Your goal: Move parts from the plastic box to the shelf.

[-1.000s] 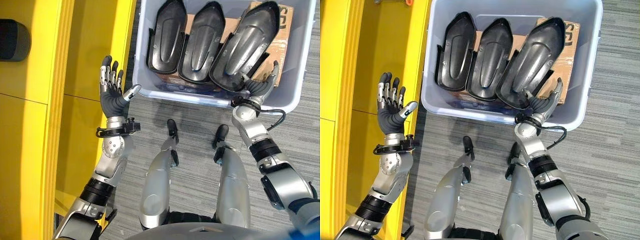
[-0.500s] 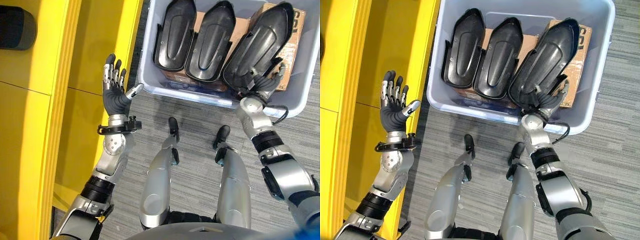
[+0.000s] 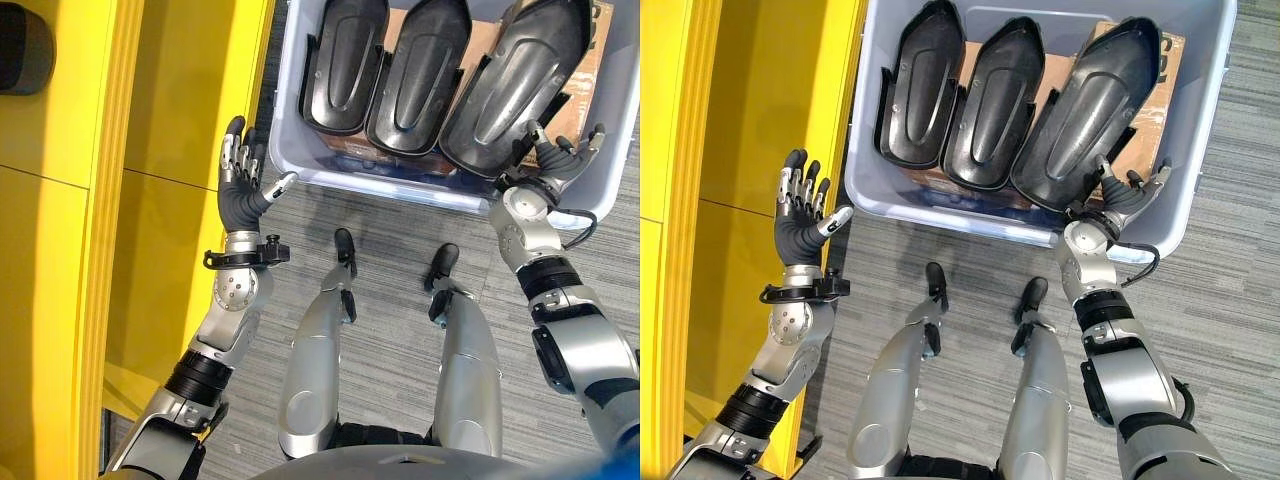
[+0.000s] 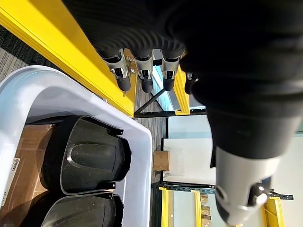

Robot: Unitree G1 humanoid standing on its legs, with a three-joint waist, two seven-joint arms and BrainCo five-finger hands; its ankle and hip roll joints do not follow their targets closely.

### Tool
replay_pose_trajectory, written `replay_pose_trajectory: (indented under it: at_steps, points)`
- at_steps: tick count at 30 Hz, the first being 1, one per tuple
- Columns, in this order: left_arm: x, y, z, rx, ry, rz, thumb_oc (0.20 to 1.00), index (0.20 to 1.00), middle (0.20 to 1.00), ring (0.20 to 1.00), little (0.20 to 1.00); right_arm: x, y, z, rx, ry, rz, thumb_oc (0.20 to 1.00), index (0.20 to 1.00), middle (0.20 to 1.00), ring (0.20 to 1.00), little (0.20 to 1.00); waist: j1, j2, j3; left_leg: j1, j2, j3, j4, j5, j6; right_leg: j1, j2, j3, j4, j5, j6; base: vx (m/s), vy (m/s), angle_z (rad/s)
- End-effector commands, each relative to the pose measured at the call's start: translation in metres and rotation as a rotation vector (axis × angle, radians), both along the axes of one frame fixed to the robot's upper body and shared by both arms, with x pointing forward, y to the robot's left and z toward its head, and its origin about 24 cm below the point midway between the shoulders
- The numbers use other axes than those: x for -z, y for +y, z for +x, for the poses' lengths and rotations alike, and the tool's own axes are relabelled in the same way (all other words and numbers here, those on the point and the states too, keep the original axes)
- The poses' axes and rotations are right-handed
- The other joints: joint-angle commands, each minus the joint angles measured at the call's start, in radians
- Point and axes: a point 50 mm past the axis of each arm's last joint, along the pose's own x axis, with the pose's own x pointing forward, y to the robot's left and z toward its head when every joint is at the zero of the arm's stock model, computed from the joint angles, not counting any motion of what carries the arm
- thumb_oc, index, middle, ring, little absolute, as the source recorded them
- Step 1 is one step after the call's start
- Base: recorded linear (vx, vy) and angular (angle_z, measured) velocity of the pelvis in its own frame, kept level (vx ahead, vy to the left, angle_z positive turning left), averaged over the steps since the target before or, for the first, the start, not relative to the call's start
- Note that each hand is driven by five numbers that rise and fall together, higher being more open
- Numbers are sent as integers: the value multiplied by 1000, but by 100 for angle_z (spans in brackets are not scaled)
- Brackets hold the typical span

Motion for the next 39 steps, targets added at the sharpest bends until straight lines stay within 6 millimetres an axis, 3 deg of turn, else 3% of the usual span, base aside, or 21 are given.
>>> replay_pose_trajectory:
  at_steps: [1,3,7,12,13,15,18,19,21,24,25,31,39]
  points:
    - [-10,0,-9,13,-67,-19,1000,1000,1000,1000,1000,23,14,-1,-69,109,-34,1000,1000,1000,1000,1000,20,11,-24,-53,-39,-52,83,-139,2,30,3,16,7,-56,51,0,0,0]
    - [-9,3,-8,20,-53,-38,1000,1000,1000,1000,1000,28,13,0,-88,162,-27,1000,1000,1000,1000,1000,20,10,-24,-55,-39,-53,87,-140,0,28,3,16,7,-55,52,0,0,0]
    - [-5,-1,-7,55,-52,-44,1000,1000,1000,1000,1000,42,18,2,-114,334,-196,1000,1000,1000,1000,1000,25,9,-24,-61,-36,-53,94,-141,1,25,-1,13,4,-50,52,7,19,0]
    - [-7,-3,-7,58,-57,-26,1000,1000,1000,1000,1000,57,20,3,-163,465,-153,1000,1000,1000,1000,1000,29,6,-24,-65,-36,-53,97,-141,1,22,-3,12,3,-46,55,17,52,0]
    - [-6,-2,-6,56,-47,-39,1000,1000,1000,1000,1000,71,20,4,-253,577,-144,1000,1000,1000,1000,1000,36,6,-24,-65,-38,-53,95,-141,4,25,-4,9,-1,-43,57,38,87,2]
    - [-6,-4,-4,66,-42,-54,1000,1000,1000,1000,1000,79,31,4,-282,589,11,1000,1000,1000,1000,1000,43,5,-24,-72,-37,-51,99,-140,5,18,-7,12,5,-39,58,33,62,4]
    - [-8,0,-3,63,-47,-29,1000,1000,1000,1000,1000,86,25,4,-282,604,144,1000,1000,1000,1000,1000,52,-5,-24,-79,-38,-58,107,-146,9,22,-6,9,0,-35,62,36,7,5]
    - [-10,1,-1,61,-46,-15,1000,1000,1000,1000,1000,92,23,4,-311,621,298,1000,1000,1000,1000,1000,60,-11,-24,-84,-39,-62,110,-150,13,23,-4,6,-2,-31,66,37,-1,4]
    - [-11,1,0,61,-45,-12,1000,1000,1000,1000,1000,92,23,4,-307,615,330,1000,1000,1000,1000,1000,63,-13,-24,-88,-40,-65,114,-151,14,22,-4,5,-2,-30,66,33,-12,10]
    - [-16,-1,5,70,-44,10,1000,1000,1000,1000,1000,89,20,9,-336,563,607,1000,1000,1000,1000,1000,81,-18,-24,-104,-44,-69,123,-157,20,23,-4,-6,-11,-23,71,41,-22,9]
    - [-16,-2,5,71,-45,12,1000,1000,1000,1000,1000,88,19,10,-338,558,624,1000,1000,1000,1000,1000,83,-17,-24,-109,-44,-70,127,-158,21,20,-5,-7,-9,-22,72,44,-12,-1]
    - [-18,0,6,85,-38,23,1000,1000,1000,1000,1000,78,11,13,-345,595,638,1000,1000,1000,1000,1000,98,-16,-24,-129,-51,-78,144,-161,23,9,-4,-14,0,-25,68,15,-3,3]
    - [-17,2,4,100,-32,22,1000,1000,1000,1000,1000,81,-1,7,-332,752,519,1000,1000,1000,1000,1000,110,-13,-24,-153,-51,-84,151,-161,26,-11,-7,-20,9,-21,66,2,2,0]
